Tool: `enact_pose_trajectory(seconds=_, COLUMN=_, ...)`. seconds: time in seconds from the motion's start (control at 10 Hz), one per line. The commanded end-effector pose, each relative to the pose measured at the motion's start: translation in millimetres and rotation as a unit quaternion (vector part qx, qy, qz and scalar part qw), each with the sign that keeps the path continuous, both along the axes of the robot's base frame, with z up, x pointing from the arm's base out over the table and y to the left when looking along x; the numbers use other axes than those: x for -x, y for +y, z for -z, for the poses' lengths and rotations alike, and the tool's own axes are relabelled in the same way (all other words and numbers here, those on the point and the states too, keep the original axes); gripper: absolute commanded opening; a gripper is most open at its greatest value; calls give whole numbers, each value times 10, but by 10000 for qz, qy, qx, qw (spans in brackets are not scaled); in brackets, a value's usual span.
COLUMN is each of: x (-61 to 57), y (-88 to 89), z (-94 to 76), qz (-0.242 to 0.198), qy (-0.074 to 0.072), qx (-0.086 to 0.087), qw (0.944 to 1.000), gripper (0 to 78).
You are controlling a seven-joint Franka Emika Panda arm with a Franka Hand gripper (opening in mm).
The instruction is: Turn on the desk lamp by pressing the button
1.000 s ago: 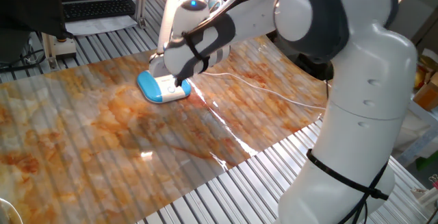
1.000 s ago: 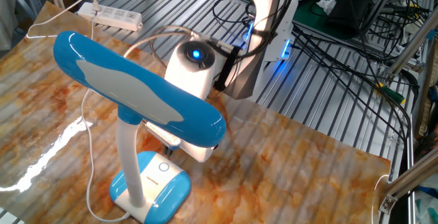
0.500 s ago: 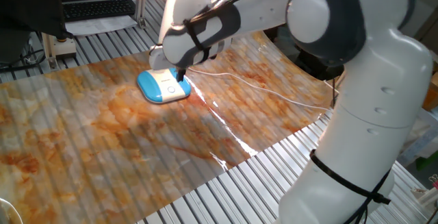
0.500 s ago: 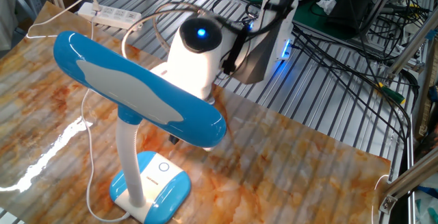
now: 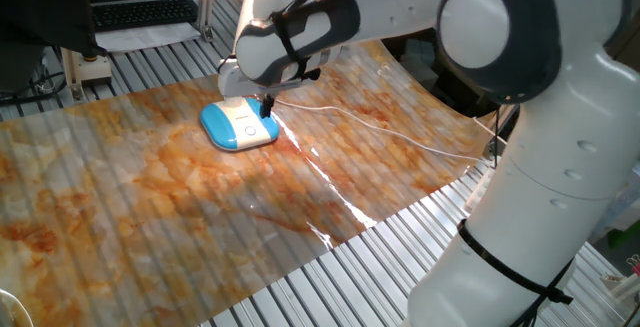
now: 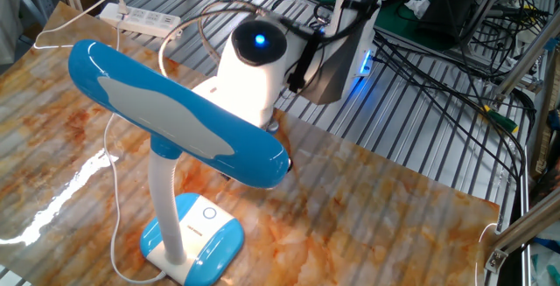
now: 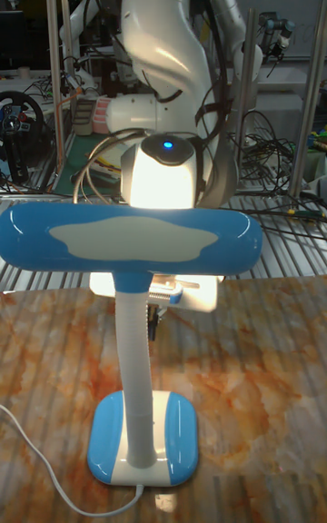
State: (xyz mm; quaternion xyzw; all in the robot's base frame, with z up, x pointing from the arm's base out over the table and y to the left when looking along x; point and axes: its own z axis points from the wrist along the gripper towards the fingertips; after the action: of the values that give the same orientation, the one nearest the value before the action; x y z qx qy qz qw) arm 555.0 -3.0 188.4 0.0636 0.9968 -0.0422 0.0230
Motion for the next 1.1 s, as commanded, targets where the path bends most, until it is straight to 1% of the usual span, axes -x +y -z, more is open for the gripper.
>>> enact_pose_trajectory(seconds=0.1, x=62, y=35, z=-74, qz=115, qy=158, qx=-199, qw=9996, gripper=0)
enact_pose_trajectory(seconds=0.2, x=87, y=69, z=-98, qz=153, qy=221, qx=-234, qw=9994, gripper=0)
enact_pose_trajectory(seconds=0.3, x=100, y=85, z=-111, qz=166, qy=229, qx=-231, qw=9993, gripper=0)
enact_pose_trajectory(seconds=0.6, x=237, y=236, z=-235, qz=296, qy=268, qx=-221, qw=9990, gripper=0)
enact_pose_trajectory(seconds=0.8, x=269, y=266, z=-263, qz=256, qy=290, qx=-232, qw=9990, gripper=0)
enact_pose_trajectory(seconds=1.1, x=269, y=270, z=-262, qz=254, qy=325, qx=-247, qw=9988, gripper=0)
